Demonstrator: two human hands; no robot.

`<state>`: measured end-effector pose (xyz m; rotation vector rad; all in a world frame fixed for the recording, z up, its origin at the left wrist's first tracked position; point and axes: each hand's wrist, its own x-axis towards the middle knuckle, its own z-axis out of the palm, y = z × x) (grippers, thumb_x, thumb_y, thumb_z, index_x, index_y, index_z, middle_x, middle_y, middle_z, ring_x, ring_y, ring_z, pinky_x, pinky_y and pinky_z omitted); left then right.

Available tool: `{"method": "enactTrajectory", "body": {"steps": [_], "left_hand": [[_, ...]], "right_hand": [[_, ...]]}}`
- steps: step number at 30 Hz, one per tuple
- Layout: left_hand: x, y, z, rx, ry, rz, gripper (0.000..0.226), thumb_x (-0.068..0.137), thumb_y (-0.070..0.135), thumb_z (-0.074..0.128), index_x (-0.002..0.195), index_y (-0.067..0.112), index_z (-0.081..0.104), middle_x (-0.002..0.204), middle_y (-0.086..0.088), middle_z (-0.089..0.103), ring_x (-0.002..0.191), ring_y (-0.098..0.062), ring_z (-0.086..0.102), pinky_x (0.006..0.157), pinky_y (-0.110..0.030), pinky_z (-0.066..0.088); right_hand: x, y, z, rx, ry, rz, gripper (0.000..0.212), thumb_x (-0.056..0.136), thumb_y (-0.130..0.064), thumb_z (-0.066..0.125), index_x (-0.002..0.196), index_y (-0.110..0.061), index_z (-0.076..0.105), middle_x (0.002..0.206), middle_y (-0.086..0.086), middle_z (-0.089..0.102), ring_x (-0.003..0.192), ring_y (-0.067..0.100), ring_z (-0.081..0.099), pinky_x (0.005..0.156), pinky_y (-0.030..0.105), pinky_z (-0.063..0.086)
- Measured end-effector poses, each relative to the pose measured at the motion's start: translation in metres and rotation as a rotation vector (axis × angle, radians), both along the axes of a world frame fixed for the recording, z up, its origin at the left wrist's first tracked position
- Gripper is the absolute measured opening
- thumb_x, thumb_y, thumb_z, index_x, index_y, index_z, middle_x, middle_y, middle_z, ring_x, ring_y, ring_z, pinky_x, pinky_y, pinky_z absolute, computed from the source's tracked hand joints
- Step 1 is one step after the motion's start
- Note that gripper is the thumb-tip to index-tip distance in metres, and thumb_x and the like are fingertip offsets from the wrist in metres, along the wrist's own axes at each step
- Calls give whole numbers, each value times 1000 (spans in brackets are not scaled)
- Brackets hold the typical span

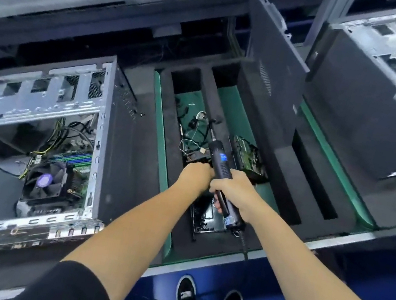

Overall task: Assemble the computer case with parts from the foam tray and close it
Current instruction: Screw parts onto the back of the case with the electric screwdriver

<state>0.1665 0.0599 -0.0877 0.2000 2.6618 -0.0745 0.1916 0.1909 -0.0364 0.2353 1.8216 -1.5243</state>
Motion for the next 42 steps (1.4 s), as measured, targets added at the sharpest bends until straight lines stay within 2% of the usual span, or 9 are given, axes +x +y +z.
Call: {"method": "enactTrajectory", "body": {"steps": [6,13,22,25,32,34,36,39,42], "left_hand": [[0,6,-15,38,-29,-2,32,90,-1,45,119,7,55,111,-14,62,102,-34,61,79,-41,49],[11,17,-22,126,-105,-28,27,90,0,46,114,4,58,113,-17,60,102,-35,60,77,-38,47],[19,28,-22,414,-151,288,21,88,0,43,96,-1,62,107,-19,65,100,-36,60,90,-42,49],[20,27,-25,460,-159,338,20,91,2,45,102,-4,61,111,-22,63,104,-37,59,92,-42,48],[15,25,-29,298,-167,277,21,87,12,52,106,5,60,110,-15,61,102,-32,59,79,-32,46],[12,23,-24,359,-154,360,7,85,9,54,85,4,58,90,-13,59,85,-31,59,65,-31,44],[8,19,-16,420,-126,421,18,83,7,56,66,8,49,70,-5,50,69,-25,53,56,-28,40],[0,5,-1,580,-37,530,15,81,3,55,69,4,63,70,-4,56,61,-17,50,54,-23,39],[-10,-5,18,882,145,825,18,81,3,56,70,8,69,70,-1,62,64,-15,54,56,-21,43]], "right_hand": [[-6,12,-6,17,-2,-30,17,77,5,60,85,-6,50,69,11,48,51,24,49,47,30,45],[-7,21,-7,-22,-26,-73,16,78,5,59,86,-5,50,68,12,48,42,22,48,43,28,44],[-5,19,-11,-10,-33,-87,12,78,3,61,85,-3,53,64,13,51,42,23,52,42,28,46],[-6,18,-10,-5,-36,-90,15,78,3,60,87,-4,51,65,13,51,43,24,51,42,28,46],[-3,17,-8,-11,-28,-89,15,78,4,59,87,-5,50,64,11,49,42,22,50,42,27,45],[-2,17,-7,-11,-31,-80,16,78,4,60,89,-5,51,63,11,50,44,22,51,43,28,45],[-2,17,-6,-14,-33,-65,17,79,3,60,91,-5,52,65,11,50,45,22,52,44,29,46],[1,15,-1,-40,-41,-41,15,80,3,60,90,-4,52,65,10,51,45,22,52,45,30,47],[2,11,10,-72,-23,-11,17,81,2,60,88,-8,48,62,9,51,44,22,52,45,30,46]]}}
